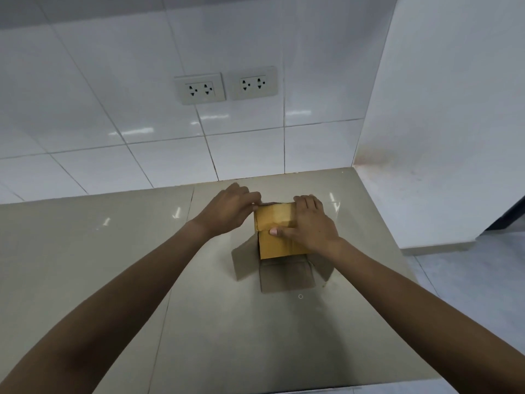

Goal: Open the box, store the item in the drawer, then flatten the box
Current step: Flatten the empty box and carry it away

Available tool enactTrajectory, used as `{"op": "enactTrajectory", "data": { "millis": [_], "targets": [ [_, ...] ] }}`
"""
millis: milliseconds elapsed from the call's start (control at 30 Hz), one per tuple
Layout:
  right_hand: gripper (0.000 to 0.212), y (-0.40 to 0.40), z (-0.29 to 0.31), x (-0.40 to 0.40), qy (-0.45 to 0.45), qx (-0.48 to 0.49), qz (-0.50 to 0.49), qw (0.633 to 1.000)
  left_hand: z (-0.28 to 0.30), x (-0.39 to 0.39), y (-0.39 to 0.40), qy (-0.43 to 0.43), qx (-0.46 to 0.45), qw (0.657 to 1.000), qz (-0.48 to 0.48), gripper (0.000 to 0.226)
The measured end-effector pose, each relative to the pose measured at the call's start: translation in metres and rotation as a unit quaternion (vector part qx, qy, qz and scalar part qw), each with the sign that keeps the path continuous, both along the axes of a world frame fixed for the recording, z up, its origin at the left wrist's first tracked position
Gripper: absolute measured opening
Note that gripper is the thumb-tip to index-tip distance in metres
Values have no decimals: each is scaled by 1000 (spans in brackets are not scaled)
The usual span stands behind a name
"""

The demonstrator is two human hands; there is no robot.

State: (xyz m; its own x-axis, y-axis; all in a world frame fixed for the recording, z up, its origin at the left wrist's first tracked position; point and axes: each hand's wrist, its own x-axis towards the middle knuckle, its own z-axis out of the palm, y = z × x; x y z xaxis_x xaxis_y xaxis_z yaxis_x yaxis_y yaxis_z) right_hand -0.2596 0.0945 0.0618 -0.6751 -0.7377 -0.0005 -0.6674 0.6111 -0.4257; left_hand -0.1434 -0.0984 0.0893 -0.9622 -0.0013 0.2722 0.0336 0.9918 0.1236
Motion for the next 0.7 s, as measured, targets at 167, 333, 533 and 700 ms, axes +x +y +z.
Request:
{"op": "enactTrajectory", "data": {
  "millis": [167,333,533,700],
  "targets": [
    [105,-4,-1,-3,-9,2,2,1000,-7,8,12,8,71,997,-23,20],
    [105,-3,-1,-2,-12,-6,7,1000,-7,35,-11,119,65,985,106,19],
    [85,-2,1,-9,1,-24,-4,1000,-111,107,-9,-58,44,950,303,33],
    [57,-8,8,-8,63,-47,12,997,-148,120,17,-155,69,956,238,22]
  ]
}}
